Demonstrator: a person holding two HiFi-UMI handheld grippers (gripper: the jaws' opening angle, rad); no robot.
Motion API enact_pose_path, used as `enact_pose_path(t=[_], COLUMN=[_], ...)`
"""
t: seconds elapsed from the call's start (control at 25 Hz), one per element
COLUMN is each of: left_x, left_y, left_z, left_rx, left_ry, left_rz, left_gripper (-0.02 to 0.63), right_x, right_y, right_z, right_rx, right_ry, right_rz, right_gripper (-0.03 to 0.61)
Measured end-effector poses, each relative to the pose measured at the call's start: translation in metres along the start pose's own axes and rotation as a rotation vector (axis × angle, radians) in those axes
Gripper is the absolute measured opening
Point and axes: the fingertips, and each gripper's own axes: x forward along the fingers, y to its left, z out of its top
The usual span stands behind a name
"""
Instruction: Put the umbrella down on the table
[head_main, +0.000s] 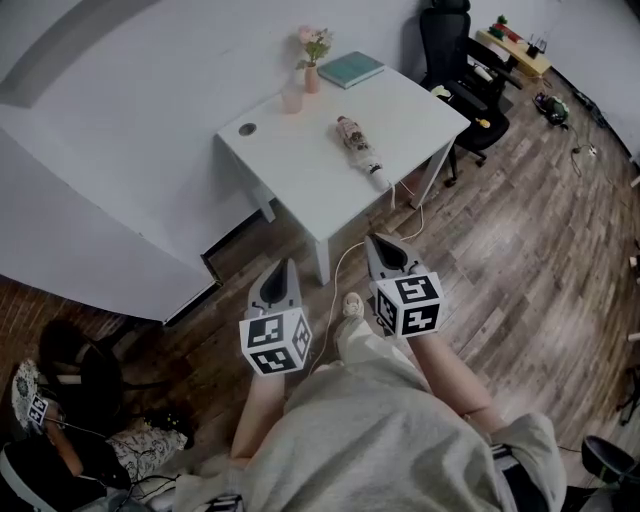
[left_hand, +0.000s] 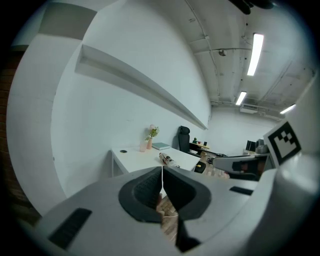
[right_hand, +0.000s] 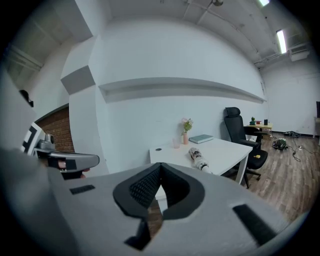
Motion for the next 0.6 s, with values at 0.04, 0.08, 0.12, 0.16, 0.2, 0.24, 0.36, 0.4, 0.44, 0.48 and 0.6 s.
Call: enact_pose_path(t=[0.04, 0.08, 0.12, 0.16, 0.2, 0.24, 0.36, 0.4, 0.44, 0.48, 0.6], left_x=[-0.006, -0.011, -0.017, -0.022, -0.026, -0.031, -0.042, -0.045, -0.048, -0.051, -0.059], left_y=[-0.002, -0.003, -0.004, -0.005, -0.005, -0.005, -0.005, -0.005, -0.005, -0.006, -0.009], left_z=[-0.002, -0.005, -0.007, -0.008, -0.009, -0.01, -0.012, -0.013, -0.013, -0.014, -0.017], left_rx=[0.0, 0.001, 0.001, 0.002, 0.003, 0.004, 0.005, 0.005, 0.005, 0.005, 0.004], left_ry=[-0.003, -0.005, -0.006, -0.007, -0.008, -0.01, -0.014, -0.016, -0.018, -0.019, -0.02], left_rz=[0.0, 0.0, 0.0, 0.0, 0.0, 0.0, 0.002, 0.002, 0.003, 0.003, 0.0], left_gripper=[0.009, 0.009, 0.009, 0.009, 0.009, 0.009, 0.009, 0.009, 0.009, 0.009, 0.009], right_x=[-0.006, -0.012, -0.017, -0.022, -0.026, -0.03, -0.04, -0.043, -0.046, -0.049, -0.057], right_y=[0.003, 0.006, 0.008, 0.011, 0.014, 0.017, 0.025, 0.027, 0.029, 0.03, 0.034], right_z=[-0.003, -0.005, -0.007, -0.009, -0.01, -0.011, -0.014, -0.015, -0.015, -0.016, -0.019], right_rx=[-0.001, -0.003, -0.006, -0.008, -0.011, -0.014, -0.024, -0.027, -0.03, -0.03, -0.027], right_ry=[-0.004, -0.008, -0.013, -0.017, -0.02, -0.023, -0.031, -0.036, -0.04, -0.044, -0.05], right_rz=[0.003, 0.004, 0.006, 0.007, 0.008, 0.009, 0.011, 0.012, 0.013, 0.015, 0.02], right_gripper=[0.003, 0.003, 0.003, 0.003, 0.003, 0.003, 0.003, 0.003, 0.003, 0.003, 0.003])
